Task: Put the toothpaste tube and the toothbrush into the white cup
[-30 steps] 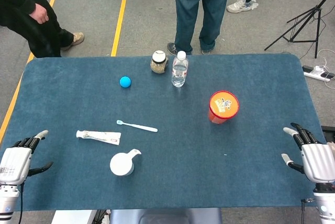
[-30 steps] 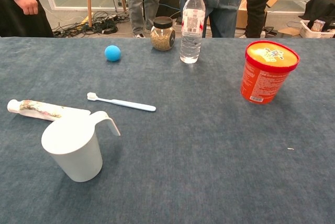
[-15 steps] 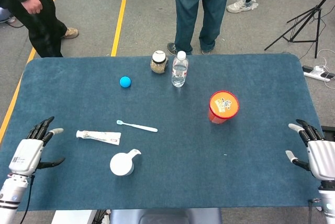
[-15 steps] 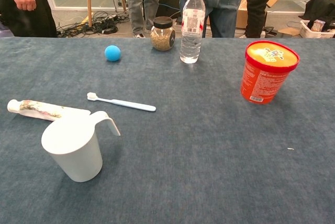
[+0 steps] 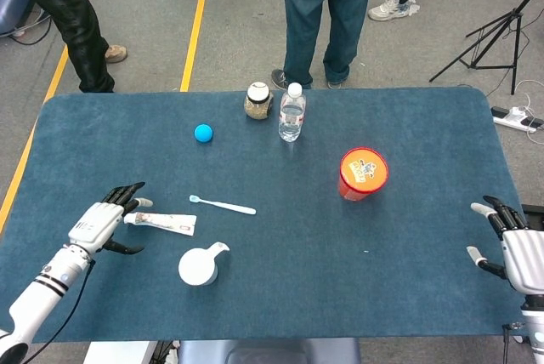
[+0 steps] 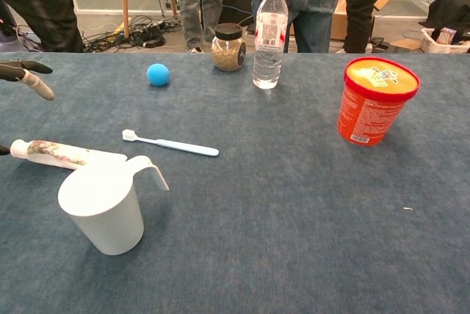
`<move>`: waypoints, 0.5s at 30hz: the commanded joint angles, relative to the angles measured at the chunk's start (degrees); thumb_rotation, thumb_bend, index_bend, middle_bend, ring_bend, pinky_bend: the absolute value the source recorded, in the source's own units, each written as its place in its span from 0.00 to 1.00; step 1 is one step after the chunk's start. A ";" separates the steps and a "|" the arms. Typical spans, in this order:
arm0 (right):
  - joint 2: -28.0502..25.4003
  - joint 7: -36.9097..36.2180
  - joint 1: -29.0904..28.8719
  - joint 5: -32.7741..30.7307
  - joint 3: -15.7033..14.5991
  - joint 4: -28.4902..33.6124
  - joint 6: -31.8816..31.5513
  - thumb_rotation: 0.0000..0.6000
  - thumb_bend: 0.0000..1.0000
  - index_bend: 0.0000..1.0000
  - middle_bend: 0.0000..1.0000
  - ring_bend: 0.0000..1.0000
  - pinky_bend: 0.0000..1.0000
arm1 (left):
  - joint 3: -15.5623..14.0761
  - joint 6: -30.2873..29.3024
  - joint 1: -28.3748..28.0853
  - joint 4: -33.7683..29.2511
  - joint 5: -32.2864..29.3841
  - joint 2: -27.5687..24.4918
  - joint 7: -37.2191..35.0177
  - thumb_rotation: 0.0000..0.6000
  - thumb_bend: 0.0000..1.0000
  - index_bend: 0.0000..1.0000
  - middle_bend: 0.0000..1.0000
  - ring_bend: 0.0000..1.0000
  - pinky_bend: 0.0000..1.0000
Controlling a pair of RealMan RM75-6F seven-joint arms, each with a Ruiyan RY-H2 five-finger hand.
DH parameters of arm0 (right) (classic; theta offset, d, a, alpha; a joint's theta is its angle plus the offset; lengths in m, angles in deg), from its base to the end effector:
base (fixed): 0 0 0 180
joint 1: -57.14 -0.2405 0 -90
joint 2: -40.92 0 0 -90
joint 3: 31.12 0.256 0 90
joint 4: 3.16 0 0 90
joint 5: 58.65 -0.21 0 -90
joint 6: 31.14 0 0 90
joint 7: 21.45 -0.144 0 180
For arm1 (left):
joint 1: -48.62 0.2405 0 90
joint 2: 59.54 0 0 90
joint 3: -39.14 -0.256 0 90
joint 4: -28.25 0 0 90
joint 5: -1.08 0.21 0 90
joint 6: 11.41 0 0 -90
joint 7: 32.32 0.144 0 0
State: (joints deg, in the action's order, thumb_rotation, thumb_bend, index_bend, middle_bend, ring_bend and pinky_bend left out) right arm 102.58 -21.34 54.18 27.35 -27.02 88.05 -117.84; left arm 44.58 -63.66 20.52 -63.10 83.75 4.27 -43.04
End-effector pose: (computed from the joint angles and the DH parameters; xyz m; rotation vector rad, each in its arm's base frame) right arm -0.3200 -0.1754 0.1818 1.3564 -0.8351 0.8682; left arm -0.2538 0.2950 0.0998 -1.8003 -1.1746 -0.8691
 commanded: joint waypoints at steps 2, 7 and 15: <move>-0.05 -0.32 0.05 -0.01 0.07 -0.18 -0.12 1.00 0.16 0.27 0.19 0.24 0.58 | 0.26 4.60 -3.20 2.64 -2.66 1.90 1.29 1.00 0.01 0.22 0.00 0.00 0.02; -0.11 -0.73 0.02 -0.09 0.10 -0.40 0.03 1.00 0.16 0.27 0.19 0.24 0.58 | 0.16 7.95 -5.25 6.82 -5.33 4.86 2.02 1.00 0.01 0.22 0.00 0.00 0.02; -0.10 -0.92 -0.07 -0.35 0.21 -0.60 0.30 1.00 0.16 0.27 0.19 0.24 0.58 | -0.25 10.83 -6.99 13.39 -7.23 8.88 0.65 1.00 0.01 0.28 0.00 0.00 0.02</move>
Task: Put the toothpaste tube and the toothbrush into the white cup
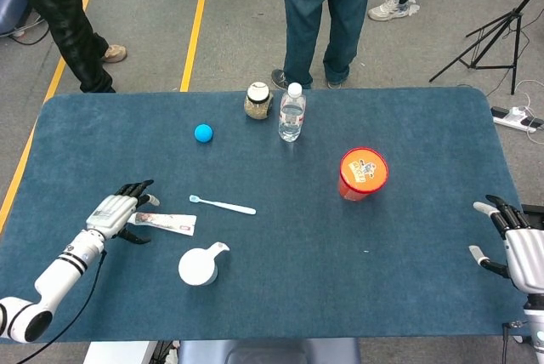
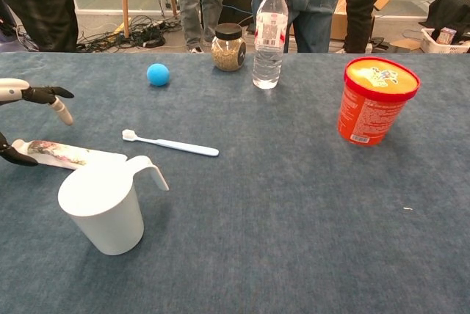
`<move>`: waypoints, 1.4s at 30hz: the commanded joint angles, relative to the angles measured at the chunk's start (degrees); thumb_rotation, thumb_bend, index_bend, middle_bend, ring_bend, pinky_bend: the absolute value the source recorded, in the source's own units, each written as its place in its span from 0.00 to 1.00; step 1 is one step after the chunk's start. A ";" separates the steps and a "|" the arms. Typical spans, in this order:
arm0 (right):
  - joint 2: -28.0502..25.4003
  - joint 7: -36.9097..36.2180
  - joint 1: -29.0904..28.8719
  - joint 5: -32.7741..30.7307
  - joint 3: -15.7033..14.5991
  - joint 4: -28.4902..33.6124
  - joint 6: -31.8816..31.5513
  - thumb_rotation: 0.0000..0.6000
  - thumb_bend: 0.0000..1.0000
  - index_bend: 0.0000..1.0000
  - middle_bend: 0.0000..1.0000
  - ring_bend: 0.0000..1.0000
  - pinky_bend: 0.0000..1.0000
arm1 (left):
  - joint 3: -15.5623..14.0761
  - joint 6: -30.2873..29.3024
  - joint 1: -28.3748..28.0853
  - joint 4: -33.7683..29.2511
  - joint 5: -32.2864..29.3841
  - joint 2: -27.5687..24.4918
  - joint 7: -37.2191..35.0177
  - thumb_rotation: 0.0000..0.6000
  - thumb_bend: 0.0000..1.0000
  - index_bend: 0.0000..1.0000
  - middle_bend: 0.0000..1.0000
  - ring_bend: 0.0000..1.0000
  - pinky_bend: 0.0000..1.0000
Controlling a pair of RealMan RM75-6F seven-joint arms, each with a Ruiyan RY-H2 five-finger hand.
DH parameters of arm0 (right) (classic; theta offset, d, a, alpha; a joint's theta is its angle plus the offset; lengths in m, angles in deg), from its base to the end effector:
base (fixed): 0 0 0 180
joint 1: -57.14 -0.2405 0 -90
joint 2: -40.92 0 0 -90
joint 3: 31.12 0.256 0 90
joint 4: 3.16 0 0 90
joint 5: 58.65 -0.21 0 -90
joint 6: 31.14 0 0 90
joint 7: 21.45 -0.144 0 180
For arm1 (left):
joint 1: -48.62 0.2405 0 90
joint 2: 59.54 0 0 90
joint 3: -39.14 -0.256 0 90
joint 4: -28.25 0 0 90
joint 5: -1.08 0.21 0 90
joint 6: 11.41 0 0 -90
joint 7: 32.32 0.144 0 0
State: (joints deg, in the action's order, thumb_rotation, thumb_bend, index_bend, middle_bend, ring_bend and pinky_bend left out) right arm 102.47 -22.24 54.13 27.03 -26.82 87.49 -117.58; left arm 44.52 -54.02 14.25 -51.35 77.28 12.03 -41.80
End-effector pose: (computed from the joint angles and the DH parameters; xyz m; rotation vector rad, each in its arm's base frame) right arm -0.3225 -0.1765 0.1838 1.3502 -0.8402 0.8692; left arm -0.2709 0.3343 0.0655 -1.8178 -1.2131 -0.7114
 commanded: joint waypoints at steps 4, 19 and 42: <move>0.08 -0.03 -0.06 -0.03 -0.02 -0.16 0.18 1.00 0.16 0.27 0.19 0.24 0.58 | -0.29 3.34 -1.58 4.30 -2.34 2.41 -1.29 1.00 0.03 0.29 0.00 0.00 0.02; 0.21 -0.06 -0.19 -0.27 0.07 -0.36 0.47 1.00 0.16 0.27 0.19 0.24 0.58 | 0.00 6.92 -2.69 10.42 -5.56 5.76 -4.80 1.00 0.24 0.37 0.00 0.00 0.02; 0.30 -0.03 -0.28 -0.47 0.13 -0.42 0.67 1.00 0.16 0.27 0.19 0.24 0.58 | 0.06 6.62 -2.65 14.03 -7.07 8.10 -4.15 1.00 0.27 0.57 0.00 0.00 0.02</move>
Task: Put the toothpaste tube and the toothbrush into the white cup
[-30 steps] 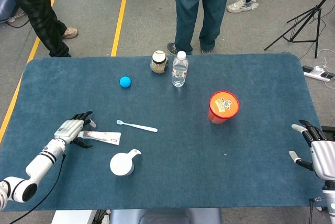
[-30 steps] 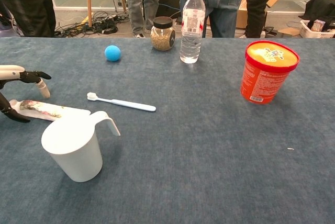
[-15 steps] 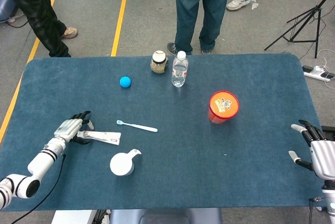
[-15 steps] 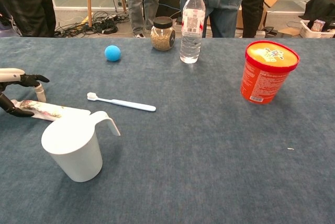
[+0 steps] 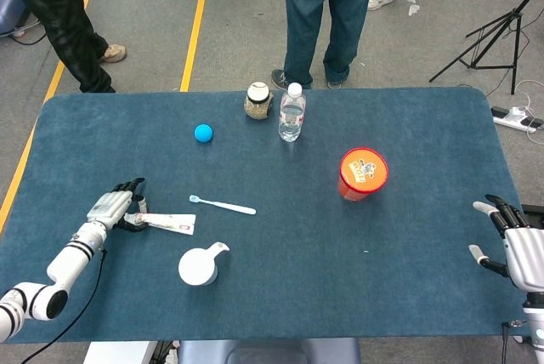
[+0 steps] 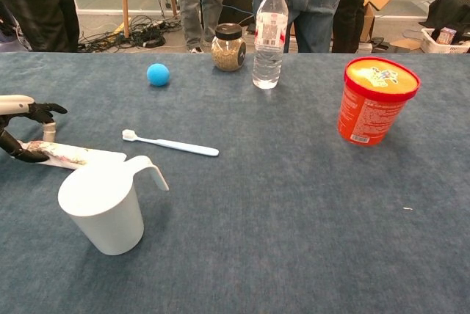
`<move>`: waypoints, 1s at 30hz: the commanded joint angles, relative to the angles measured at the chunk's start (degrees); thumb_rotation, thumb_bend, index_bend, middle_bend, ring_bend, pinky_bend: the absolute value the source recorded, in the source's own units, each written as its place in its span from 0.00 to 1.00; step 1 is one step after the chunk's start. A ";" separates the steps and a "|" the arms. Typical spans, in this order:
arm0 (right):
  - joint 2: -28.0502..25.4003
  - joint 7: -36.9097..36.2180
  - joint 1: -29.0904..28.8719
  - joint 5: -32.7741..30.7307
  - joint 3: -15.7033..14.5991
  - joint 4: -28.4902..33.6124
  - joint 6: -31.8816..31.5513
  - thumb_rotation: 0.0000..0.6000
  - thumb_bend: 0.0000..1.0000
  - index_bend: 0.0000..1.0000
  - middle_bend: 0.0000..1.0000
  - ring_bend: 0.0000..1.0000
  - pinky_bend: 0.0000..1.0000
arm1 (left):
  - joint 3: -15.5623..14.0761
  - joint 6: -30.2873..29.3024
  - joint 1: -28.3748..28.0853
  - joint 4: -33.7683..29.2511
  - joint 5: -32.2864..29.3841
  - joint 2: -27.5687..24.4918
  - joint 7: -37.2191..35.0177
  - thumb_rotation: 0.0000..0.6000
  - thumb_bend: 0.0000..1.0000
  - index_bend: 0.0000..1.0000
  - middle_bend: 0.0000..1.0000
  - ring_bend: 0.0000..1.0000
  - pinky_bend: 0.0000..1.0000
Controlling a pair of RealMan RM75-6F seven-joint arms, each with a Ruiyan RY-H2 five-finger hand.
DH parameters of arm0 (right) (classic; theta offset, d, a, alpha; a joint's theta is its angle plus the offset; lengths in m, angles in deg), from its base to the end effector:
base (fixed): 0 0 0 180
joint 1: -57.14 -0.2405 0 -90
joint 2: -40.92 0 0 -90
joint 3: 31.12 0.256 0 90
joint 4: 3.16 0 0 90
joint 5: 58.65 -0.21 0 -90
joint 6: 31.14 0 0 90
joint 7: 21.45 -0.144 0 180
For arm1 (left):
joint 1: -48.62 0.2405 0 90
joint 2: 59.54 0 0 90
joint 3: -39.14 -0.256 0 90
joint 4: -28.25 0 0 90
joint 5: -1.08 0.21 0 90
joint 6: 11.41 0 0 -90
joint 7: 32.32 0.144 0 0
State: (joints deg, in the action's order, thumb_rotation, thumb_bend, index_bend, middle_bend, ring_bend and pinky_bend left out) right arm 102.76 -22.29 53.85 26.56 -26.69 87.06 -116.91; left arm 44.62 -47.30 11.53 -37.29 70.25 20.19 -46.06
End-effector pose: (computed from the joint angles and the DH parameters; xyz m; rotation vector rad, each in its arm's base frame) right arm -0.3244 -0.1786 0.1824 1.3501 -0.8466 0.8622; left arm -0.3040 0.3624 0.0435 -1.6766 -1.3459 -0.6292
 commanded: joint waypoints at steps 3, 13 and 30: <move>0.03 0.04 -0.04 -0.04 0.02 -0.01 0.06 1.00 0.16 0.27 0.19 0.24 0.58 | 0.00 -0.42 0.27 -0.31 -0.03 -0.41 0.10 1.00 0.27 0.60 0.00 0.00 0.02; 0.00 -0.04 -0.05 -0.07 0.03 0.03 0.09 1.00 0.16 0.27 0.19 0.24 0.58 | 0.43 -5.34 1.82 -7.00 2.37 -6.33 0.42 1.00 0.29 0.67 0.00 0.00 0.02; -0.32 -0.38 0.09 0.82 -0.23 0.47 -0.47 1.00 0.16 0.27 0.19 0.24 0.58 | 0.94 -17.11 4.93 -31.77 8.81 -24.55 8.01 1.00 0.30 0.69 0.00 0.00 0.02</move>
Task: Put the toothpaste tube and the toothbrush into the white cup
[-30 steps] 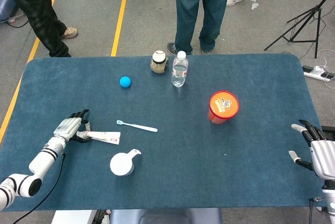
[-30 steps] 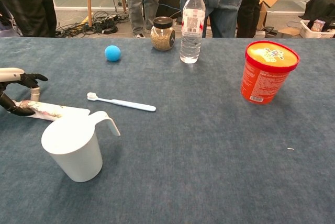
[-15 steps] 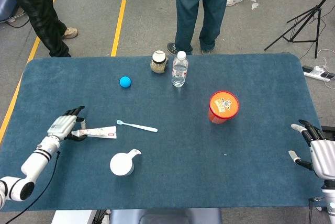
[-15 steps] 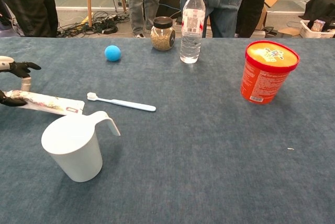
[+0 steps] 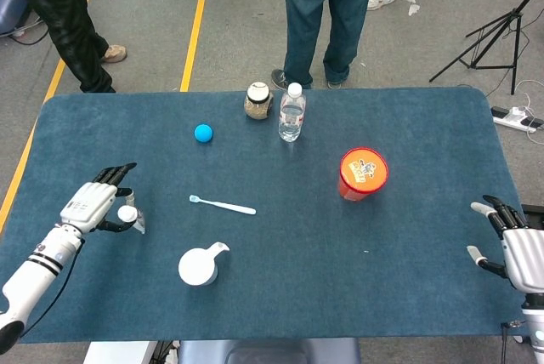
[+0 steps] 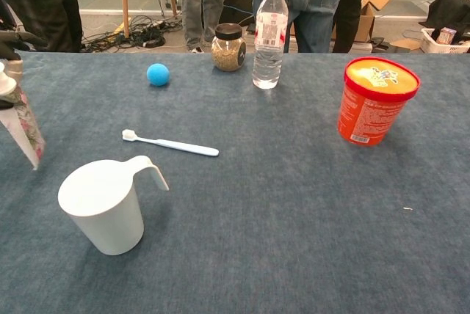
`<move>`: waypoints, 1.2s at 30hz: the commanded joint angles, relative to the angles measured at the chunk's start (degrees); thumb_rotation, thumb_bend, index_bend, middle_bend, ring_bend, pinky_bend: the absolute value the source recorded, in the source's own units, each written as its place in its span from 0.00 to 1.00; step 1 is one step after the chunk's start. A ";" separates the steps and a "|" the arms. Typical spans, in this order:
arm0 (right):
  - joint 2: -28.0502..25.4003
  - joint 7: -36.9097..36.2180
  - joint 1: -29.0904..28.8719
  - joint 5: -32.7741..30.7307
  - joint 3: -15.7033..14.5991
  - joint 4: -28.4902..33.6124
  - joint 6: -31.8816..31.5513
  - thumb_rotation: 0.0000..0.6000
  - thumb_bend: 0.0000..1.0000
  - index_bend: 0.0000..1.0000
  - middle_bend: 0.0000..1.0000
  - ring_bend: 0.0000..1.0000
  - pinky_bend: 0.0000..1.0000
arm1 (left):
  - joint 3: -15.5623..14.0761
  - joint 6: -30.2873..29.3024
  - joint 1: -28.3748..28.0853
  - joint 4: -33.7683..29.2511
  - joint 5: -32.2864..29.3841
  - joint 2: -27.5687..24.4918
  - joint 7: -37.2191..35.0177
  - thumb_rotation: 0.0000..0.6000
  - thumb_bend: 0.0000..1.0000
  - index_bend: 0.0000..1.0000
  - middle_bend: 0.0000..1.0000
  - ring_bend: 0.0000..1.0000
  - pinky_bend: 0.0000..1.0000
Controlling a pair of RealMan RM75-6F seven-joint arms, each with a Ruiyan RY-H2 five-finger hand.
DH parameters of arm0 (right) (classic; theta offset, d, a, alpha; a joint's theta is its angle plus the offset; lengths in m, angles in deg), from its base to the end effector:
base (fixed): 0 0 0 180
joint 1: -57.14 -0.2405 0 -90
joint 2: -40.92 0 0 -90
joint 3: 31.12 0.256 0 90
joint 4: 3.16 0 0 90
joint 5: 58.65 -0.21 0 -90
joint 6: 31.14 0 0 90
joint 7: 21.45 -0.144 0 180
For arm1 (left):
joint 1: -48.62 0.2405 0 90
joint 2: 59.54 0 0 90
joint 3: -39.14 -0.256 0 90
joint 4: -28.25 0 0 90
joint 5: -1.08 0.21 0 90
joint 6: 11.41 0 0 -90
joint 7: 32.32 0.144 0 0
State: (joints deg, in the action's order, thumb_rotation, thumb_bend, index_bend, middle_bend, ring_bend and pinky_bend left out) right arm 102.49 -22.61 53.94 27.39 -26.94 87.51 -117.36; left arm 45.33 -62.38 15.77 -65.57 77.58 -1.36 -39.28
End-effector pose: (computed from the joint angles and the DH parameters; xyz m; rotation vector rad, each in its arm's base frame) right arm -0.3215 -0.1772 0.1825 1.3584 -0.8457 0.8764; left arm -0.2384 0.3214 0.1337 -1.7804 -1.0778 -0.8295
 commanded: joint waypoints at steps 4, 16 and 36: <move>-0.23 -0.45 0.11 -0.01 0.08 0.03 -0.25 1.00 0.16 0.27 0.19 0.24 0.58 | 0.45 -3.66 1.27 -8.32 3.09 -7.17 1.08 1.00 0.30 0.70 0.00 0.00 0.03; -0.49 -0.76 0.29 0.42 0.00 0.30 -0.71 1.00 0.16 0.27 0.19 0.24 0.58 | 1.50 -4.52 1.83 -21.58 8.98 -20.30 -9.94 1.00 0.30 0.70 0.00 0.00 0.03; -1.36 -2.74 0.72 1.16 -0.06 0.64 -1.69 1.00 0.16 0.27 0.19 0.24 0.58 | 1.24 -0.79 -2.59 -30.34 23.39 -26.23 -25.69 1.00 0.30 0.70 0.00 0.00 0.04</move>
State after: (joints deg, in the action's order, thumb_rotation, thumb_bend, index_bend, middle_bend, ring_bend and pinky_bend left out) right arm 101.19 -25.26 54.62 28.51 -27.00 88.13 -118.99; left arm 46.48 -63.54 13.67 -95.92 101.02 -28.54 -65.32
